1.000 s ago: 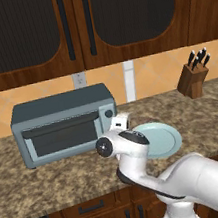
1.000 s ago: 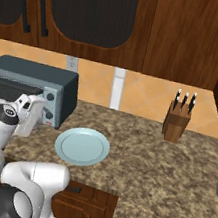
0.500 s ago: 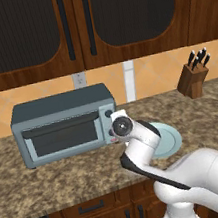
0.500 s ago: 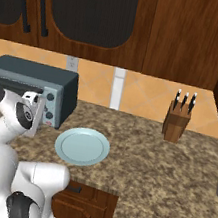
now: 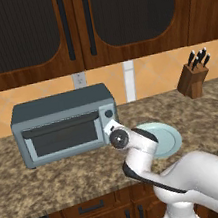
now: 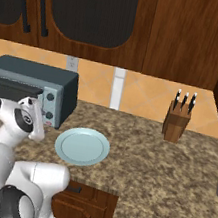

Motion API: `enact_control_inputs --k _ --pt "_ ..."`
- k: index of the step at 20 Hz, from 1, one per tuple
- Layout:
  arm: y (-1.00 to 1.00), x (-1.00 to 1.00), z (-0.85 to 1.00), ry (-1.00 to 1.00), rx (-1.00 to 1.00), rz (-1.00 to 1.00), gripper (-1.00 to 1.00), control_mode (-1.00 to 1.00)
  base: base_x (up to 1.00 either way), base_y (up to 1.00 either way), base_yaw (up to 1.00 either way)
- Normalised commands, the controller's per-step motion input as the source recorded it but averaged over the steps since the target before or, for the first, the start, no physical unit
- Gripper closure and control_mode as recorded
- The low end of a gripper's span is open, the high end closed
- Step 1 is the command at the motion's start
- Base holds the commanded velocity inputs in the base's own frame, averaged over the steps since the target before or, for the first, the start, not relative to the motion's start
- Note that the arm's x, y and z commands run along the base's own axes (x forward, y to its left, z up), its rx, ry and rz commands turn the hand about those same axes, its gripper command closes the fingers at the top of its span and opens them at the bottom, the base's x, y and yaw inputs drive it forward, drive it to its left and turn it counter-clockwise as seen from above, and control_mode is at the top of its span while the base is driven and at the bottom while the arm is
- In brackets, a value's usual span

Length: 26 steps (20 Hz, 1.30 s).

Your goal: Pick up the kebab skewer and baguette bread, and place them inside the toaster oven. Close the toaster oven door and start by setting the timer.

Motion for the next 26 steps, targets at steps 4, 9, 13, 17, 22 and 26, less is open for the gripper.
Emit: enact_control_inputs --k 4,9,13,17,22,26 --pt "0.35 0.05 -0.07 -0.16 -0.25 0.20 -1.00 -1.00 0.00 0.00 0.00" --pt "0.15 0.21 -0.07 -0.15 -0.04 0.19 -1.00 -1.00 0.00 0.00 0.00" --pt "-0.24 0.00 -0.18 -0.05 -0.07 0.12 -1.00 -1.00 0.00 0.00 0.00" --pt "-0.32 0.00 -0.28 -0.02 -0.07 0.13 -1.00 -1.00 0.00 0.00 0.00" --pt "-0.53 0.03 -0.27 -0.02 -0.06 0.12 -1.00 -1.00 0.00 0.00 0.00" --pt "-0.67 0.01 -0.41 -0.03 -0.02 0.15 -1.00 -1.00 0.00 0.00 0.00"
